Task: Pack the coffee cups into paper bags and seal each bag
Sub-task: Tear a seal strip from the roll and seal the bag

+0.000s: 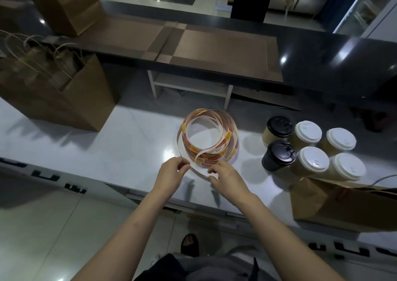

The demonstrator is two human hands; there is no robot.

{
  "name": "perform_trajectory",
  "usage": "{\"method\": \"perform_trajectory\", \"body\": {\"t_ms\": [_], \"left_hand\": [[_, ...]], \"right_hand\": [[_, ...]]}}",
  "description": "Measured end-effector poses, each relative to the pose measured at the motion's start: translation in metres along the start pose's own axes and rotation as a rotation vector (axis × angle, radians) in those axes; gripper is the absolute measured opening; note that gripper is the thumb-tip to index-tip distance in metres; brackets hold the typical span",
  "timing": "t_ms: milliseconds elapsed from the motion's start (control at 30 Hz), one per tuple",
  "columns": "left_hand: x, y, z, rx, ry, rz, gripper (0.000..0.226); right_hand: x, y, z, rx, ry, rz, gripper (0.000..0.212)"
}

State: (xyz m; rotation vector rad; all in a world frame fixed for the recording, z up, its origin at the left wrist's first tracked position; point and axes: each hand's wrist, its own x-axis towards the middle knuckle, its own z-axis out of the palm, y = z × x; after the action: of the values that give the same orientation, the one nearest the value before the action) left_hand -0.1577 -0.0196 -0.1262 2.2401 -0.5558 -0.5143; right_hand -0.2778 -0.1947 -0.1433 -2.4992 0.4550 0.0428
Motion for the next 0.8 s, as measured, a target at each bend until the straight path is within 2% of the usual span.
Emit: {"method": "perform_trajectory", "body": {"t_ms": [133, 367, 600, 800], "left_hand": [[0.001, -0.010, -0.005, 0.025, -0.040, 0.023, 0.014], [0.007, -0.017, -0.007, 0.047, -0.072, 0.062, 0.015], [0.023, -0.005, -0.007, 0.110, -0.103, 0.245, 0.016], [0.033, 0.013, 0.001, 0.112, -0.134, 0.369, 0.012]], "right_hand": [[0.008, -0.009, 0.019, -0.134, 0.002, 0.054, 0.031], [0.008, -0.001, 0.029, -0.247, 0.040, 0.116, 0.016], [0.008, -0.015, -0.004, -0.301, 0.076, -0.029, 0.011], [0.012, -0.025, -0.032, -0.301, 0.117, -0.032, 0.016]]}}
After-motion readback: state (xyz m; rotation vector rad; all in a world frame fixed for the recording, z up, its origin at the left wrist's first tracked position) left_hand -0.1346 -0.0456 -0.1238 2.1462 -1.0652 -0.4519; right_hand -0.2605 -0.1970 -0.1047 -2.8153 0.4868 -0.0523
